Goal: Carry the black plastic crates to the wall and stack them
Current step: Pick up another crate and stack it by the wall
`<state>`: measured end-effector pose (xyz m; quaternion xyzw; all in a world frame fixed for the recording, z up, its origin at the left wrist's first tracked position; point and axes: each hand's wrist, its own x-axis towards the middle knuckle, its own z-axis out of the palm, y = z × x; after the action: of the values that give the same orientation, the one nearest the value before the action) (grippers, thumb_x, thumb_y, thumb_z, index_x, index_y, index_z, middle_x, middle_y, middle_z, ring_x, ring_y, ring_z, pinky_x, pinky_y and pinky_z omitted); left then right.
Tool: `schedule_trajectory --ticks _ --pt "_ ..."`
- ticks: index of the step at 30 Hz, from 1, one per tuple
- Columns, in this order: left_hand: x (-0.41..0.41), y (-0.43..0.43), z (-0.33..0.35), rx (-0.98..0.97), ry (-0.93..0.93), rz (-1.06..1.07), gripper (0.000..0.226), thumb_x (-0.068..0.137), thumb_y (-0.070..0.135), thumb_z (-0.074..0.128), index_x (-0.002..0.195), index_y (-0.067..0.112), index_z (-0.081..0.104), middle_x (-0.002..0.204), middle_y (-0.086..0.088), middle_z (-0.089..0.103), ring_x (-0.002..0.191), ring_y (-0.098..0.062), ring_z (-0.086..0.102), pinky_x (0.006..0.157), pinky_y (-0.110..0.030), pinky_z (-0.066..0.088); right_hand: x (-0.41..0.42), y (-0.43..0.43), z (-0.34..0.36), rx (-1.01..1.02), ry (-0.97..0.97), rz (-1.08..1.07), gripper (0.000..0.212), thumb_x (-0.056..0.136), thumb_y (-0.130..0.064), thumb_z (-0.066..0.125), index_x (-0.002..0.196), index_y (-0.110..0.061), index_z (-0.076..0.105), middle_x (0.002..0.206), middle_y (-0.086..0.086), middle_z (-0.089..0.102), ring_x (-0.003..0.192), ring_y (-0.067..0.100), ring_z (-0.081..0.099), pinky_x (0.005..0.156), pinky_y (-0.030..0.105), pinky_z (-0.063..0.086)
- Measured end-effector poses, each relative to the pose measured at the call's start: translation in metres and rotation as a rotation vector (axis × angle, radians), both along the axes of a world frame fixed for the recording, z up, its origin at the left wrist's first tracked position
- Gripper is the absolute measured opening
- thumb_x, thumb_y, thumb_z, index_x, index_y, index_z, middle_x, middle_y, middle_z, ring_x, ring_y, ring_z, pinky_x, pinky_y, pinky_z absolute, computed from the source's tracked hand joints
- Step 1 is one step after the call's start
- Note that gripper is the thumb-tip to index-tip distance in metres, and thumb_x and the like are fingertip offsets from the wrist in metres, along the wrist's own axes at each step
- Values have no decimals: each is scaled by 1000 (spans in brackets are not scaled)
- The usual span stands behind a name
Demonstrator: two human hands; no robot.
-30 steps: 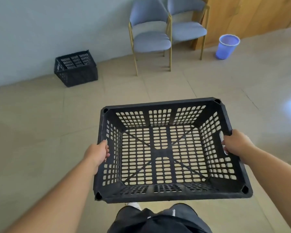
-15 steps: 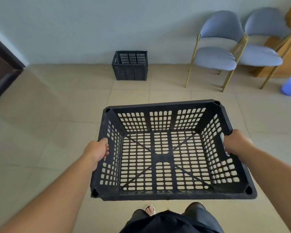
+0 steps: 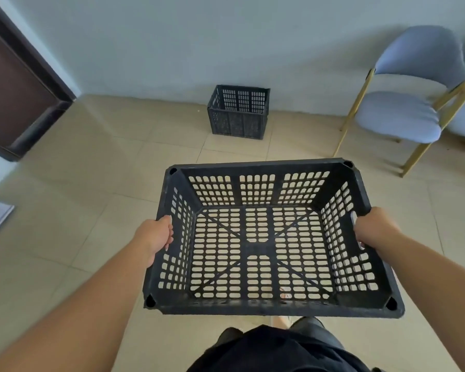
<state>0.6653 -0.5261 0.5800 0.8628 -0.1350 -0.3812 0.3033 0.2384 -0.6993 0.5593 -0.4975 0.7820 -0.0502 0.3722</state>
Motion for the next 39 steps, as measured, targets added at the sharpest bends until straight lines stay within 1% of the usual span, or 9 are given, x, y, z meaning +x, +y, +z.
schedule_trajectory --ticks 4,7,13,17,20,26,30,36,39 --pt "20 -39 1 8 0 81 38 105 34 47 93 5 66 82 -8 62 71 -19 58 71 -30 49 34 -66 1 -4 2 79 35 91 -21 50 119 -1 58 97 23 68 84 45 68 79 57 61" --pt "40 -70 5 9 -15 137 37 104 36 47 89 7 65 82 -8 62 71 -20 59 75 -35 52 67 -113 13 -24 7 119 31 95 -18 50 120 -1 56 98 23 68 85 43 68 80 56 61" --pt "108 -141 0 11 -8 174 38 104 36 47 92 6 66 83 -8 64 72 -20 60 77 -37 53 144 -196 12 -1 23 146 27 96 -21 51 117 -5 57 94 19 69 80 39 70 75 53 63" --pt "173 -199 -8 16 -5 135 40 105 37 48 91 5 67 82 -10 65 71 -21 61 70 -34 51 201 -243 14 0 15 132 23 100 -22 52 114 -5 56 93 19 69 79 37 70 75 50 62" --pt "224 -249 -2 -7 5 95 40 105 37 47 89 6 66 81 -8 63 72 -21 61 69 -32 50 240 -275 18 -13 44 98 25 100 -24 49 117 -7 54 94 19 68 79 37 70 74 48 62" --pt "305 -349 13 -41 29 38 38 105 35 46 88 7 63 83 -8 61 74 -20 58 65 -27 43 300 -338 16 -48 56 25 30 95 -32 49 114 -10 57 97 16 70 83 37 70 78 53 62" --pt "337 -417 9 -61 48 1 37 104 35 47 85 7 62 81 -9 60 69 -18 55 66 -27 43 323 -390 13 -75 63 -33 29 95 -28 48 114 -8 57 100 18 68 86 39 68 80 54 61" --pt "358 -532 1 -30 33 -28 37 106 33 46 86 6 61 80 -8 59 72 -19 56 60 -25 34 345 -491 -1 -61 74 -92 25 98 -24 51 114 -6 57 99 19 68 85 38 69 76 53 62" --pt "366 -589 0 -12 27 -12 35 106 32 46 91 5 63 82 -8 60 74 -20 57 60 -24 35 359 -547 -1 -39 52 -90 24 100 -23 49 117 -8 55 100 17 68 85 36 70 75 51 63"
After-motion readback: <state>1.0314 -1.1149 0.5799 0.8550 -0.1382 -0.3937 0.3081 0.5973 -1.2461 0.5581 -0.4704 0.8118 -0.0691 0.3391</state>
